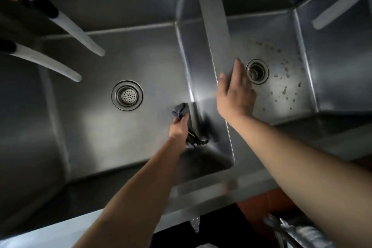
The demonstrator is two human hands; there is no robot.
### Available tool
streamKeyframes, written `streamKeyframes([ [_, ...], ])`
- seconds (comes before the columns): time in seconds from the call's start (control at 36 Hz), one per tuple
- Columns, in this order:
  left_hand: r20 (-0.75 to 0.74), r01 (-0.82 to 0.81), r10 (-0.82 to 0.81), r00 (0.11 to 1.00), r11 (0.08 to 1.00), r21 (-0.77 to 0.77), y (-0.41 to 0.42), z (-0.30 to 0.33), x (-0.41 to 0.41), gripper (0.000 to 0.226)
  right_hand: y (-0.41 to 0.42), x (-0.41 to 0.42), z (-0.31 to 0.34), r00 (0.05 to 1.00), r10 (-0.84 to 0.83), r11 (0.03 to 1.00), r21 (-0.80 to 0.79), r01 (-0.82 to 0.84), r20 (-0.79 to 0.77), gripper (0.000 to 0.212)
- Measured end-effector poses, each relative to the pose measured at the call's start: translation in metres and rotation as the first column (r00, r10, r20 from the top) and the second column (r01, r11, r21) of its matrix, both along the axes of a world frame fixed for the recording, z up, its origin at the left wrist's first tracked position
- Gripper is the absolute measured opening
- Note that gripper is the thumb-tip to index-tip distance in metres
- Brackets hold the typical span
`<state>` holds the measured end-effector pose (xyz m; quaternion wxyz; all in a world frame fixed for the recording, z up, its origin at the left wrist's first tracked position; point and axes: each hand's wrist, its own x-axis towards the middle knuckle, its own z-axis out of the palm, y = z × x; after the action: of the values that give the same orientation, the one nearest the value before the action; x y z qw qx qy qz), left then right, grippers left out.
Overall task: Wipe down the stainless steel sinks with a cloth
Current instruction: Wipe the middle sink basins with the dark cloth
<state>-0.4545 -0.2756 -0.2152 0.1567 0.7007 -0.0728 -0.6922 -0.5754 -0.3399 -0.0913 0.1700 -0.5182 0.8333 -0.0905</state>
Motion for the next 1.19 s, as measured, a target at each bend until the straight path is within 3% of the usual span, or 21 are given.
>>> streamKeyframes([
  [0.08,-0.048,0.033,-0.030,0.998,0.997,0.076,0.006,-0.011,-0.016,0.031,0.003,0.002,-0.003,1.000,-0.007,0.998,-0.056,0.005,-0.023,0.067],
  [0.22,-0.098,0.089,-0.082,0.992,0.994,0.061,0.006,-0.017,-0.040,0.045,0.001,0.003,-0.002,0.999,0.004,0.997,-0.082,-0.007,-0.037,0.064],
  [0.33,-0.147,-0.088,0.113,0.983,0.982,0.165,0.001,-0.020,-0.053,0.077,0.001,0.005,0.000,0.997,0.009,0.997,-0.074,-0.014,-0.070,0.063],
  [0.5,-0.302,-0.341,0.394,0.868,0.916,0.213,-0.027,-0.012,-0.061,0.064,0.000,0.004,-0.001,0.999,-0.018,0.996,-0.086,0.014,-0.046,0.065],
  [0.67,-0.503,-0.436,0.380,0.776,0.900,0.006,-0.132,0.011,-0.055,0.067,0.000,0.004,0.000,0.999,-0.027,0.993,-0.115,0.024,-0.021,0.064],
  [0.83,-0.360,-0.365,0.288,0.888,0.916,-0.168,-0.226,0.029,-0.039,0.064,0.000,0.003,0.002,1.000,0.002,0.994,-0.113,-0.003,-0.006,0.063],
  [1.03,-0.258,-0.242,0.155,0.954,0.905,-0.351,-0.149,0.047,-0.038,0.058,0.000,0.004,-0.002,1.000,-0.012,0.994,-0.110,0.009,-0.020,0.062],
  [1.14,-0.304,-0.183,0.048,0.952,0.881,-0.436,-0.085,0.074,-0.029,0.037,-0.002,0.005,0.000,1.000,-0.017,0.995,-0.097,0.015,-0.021,0.063],
  [1.19,-0.378,-0.167,-0.008,0.926,0.888,-0.429,-0.055,0.084,-0.023,0.040,-0.002,0.006,0.001,1.000,-0.013,0.997,-0.082,0.012,-0.017,0.065],
])
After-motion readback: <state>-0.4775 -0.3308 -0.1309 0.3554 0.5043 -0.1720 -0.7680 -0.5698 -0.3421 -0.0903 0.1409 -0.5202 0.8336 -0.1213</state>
